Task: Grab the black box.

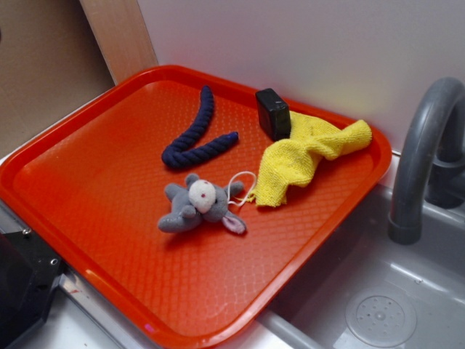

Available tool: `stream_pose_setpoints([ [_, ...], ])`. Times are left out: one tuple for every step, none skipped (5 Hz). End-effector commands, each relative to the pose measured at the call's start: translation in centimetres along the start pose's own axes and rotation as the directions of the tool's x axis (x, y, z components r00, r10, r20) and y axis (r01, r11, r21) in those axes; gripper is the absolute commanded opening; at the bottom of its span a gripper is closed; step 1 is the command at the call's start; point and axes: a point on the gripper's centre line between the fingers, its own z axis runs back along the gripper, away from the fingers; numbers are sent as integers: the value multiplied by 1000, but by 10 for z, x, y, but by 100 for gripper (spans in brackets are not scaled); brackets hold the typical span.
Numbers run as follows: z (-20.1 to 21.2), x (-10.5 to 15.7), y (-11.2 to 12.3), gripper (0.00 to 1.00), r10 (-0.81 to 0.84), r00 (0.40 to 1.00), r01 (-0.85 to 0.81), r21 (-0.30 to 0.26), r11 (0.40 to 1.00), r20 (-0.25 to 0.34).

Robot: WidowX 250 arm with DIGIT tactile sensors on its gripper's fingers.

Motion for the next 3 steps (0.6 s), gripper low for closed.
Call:
stream_pose_setpoints([
  [0,0,0,100,0,1000,0,0,1000,0],
  [-24,35,4,100,108,994,-107,53,993,-8],
  [-65,80,3,100,337,930,-350,70,934,149],
])
